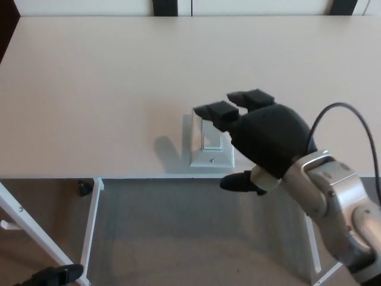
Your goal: The robot walk towards a table in front and then clicks the light switch button using the right hand's index finger
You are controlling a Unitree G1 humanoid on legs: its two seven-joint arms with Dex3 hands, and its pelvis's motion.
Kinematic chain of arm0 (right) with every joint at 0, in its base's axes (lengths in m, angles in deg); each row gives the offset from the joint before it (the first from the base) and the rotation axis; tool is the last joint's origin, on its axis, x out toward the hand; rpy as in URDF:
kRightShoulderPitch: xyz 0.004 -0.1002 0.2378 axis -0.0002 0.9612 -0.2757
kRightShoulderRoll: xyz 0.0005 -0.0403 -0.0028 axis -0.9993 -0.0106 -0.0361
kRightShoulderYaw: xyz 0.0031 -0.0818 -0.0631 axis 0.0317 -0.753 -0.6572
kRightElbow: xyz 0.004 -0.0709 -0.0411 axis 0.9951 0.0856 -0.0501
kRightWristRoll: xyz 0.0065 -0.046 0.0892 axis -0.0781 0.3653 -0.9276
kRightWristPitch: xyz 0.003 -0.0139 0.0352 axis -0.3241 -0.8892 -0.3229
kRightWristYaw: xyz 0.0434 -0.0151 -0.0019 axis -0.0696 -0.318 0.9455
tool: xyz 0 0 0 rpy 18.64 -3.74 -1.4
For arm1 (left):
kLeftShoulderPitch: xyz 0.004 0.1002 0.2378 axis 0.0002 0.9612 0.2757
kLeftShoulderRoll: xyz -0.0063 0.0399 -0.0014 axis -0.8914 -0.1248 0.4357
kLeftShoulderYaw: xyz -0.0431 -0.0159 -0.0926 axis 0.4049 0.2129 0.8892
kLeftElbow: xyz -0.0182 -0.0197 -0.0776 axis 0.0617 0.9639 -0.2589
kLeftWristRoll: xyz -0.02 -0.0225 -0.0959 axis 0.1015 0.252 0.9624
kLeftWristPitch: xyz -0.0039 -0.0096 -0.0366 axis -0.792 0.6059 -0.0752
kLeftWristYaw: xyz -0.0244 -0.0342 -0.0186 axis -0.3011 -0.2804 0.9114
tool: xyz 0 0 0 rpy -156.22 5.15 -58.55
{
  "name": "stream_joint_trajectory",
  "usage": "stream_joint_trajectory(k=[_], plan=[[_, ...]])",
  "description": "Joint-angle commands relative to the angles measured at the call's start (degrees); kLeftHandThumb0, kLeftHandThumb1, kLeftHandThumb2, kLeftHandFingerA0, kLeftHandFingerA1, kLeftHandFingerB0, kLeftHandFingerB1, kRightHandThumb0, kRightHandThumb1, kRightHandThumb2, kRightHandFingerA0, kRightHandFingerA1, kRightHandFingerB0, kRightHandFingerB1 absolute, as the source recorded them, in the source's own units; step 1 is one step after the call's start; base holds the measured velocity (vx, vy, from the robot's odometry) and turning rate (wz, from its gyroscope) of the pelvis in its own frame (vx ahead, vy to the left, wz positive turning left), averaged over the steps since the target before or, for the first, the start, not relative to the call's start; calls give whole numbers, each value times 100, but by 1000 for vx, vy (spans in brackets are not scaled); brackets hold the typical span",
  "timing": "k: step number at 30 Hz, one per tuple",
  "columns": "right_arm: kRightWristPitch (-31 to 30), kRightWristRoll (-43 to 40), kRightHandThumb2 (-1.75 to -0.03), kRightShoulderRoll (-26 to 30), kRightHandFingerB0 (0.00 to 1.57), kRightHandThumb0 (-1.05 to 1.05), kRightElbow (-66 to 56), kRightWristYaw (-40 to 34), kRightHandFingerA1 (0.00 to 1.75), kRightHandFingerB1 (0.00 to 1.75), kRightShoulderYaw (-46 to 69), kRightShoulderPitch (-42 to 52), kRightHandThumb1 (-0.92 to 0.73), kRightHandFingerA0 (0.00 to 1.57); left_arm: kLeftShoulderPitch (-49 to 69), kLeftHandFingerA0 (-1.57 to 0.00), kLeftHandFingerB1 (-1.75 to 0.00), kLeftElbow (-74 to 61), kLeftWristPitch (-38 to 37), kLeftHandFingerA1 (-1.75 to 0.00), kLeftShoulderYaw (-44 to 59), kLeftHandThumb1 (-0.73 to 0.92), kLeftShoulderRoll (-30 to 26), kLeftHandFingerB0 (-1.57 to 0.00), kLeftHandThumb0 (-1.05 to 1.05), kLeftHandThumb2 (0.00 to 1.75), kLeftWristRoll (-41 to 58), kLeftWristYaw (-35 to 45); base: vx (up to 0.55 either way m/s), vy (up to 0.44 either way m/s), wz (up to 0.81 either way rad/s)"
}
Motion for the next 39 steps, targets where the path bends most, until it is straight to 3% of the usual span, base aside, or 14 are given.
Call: stream_joint_trajectory(k=[1,2,10,12,15,16,21,25,26,29,32,33,36,39], plan=[[-1258,1373,-58,-91,15,-90,340,-258,32,28,-347,126,-60,2,24,-26,-49,-196,-66,-55,-64,60,-326,-14,-12,97,-197,116,0,0,0],[-1288,1387,-58,-97,14,-90,328,-316,33,28,-361,164,-60,1,19,-34,-38,-189,-96,-45,-72,81,-343,-21,-16,66,-196,135,0,0,0],[-1589,1770,-58,-123,12,-90,87,-446,34,28,-565,414,-59,0,-46,-28,-49,-177,-5,-55,-139,60,-391,-14,-10,97,-205,37,0,0,0],[-1691,1894,-89,-165,10,-86,-12,-359,19,28,-618,460,-52,7,-43,-27,-48,-224,61,-55,-136,59,-390,-13,-10,96,-189,14,0,0,0],[-1711,1885,-58,-209,13,-87,-93,-438,33,29,-612,520,-56,3,-88,-28,-49,-196,55,-55,-132,59,-400,-13,-10,96,-165,51,0,0,0],[-1691,1854,-86,-216,9,-78,-113,-478,26,32,-599,532,-45,4,-109,-26,-48,-181,43,-55,-118,60,-396,-13,-10,97,-137,79,0,0,0],[-1726,1990,-89,-245,10,-83,-188,-388,20,30,-681,561,-50,6,-126,-24,-48,-63,-139,-54,-89,59,-415,-12,-9,97,-108,205,0,0,0],[-1674,1973,-57,-256,14,-88,-261,-526,36,30,-715,642,-57,3,-91,-26,-48,-163,-83,-54,-132,58,-419,-13,-11,96,-190,140,0,0,0],[-1679,1982,-89,-270,14,-83,-252,-532,26,34,-726,641,-50,4,-94,-26,-48,-162,-66,-54,-130,58,-422,-13,-10,96,-191,139,0,0,0],[-1648,2002,-91,-299,10,-82,-166,-543,27,32,-759,602,-49,5,-149,-26,-49,-69,-147,-55,-120,58,-426,-13,-10,96,-178,197,0,0,0],[-1644,2042,-58,-302,11,-90,-99,-531,39,31,-789,579,-61,3,-163,-26,-49,-87,-118,-55,-125,59,-422,-13,-10,96,-174,198,0,0,0],[-1650,2037,-91,-309,9,-89,-37,-493,29,30,-801,571,-54,6,-158,-28,-49,-138,-102,-55,-187,58,-455,-15,-12,96,-274,149,0,0,0],[-1686,1988,-58,-346,10,-88,96,-426,36,30,-798,554,-61,3,-177,-27,-49,-158,-59,-55,-216,59,-463,-14,-12,96,-300,129,0,0,0],[-1694,1946,-90,-392,10,-85,219,-427,28,31,-785,513,-52,6,-181,-27,-49,-220,2,-55,-201,58,-449,-14,-11,96,-298,95,0,0,0]])
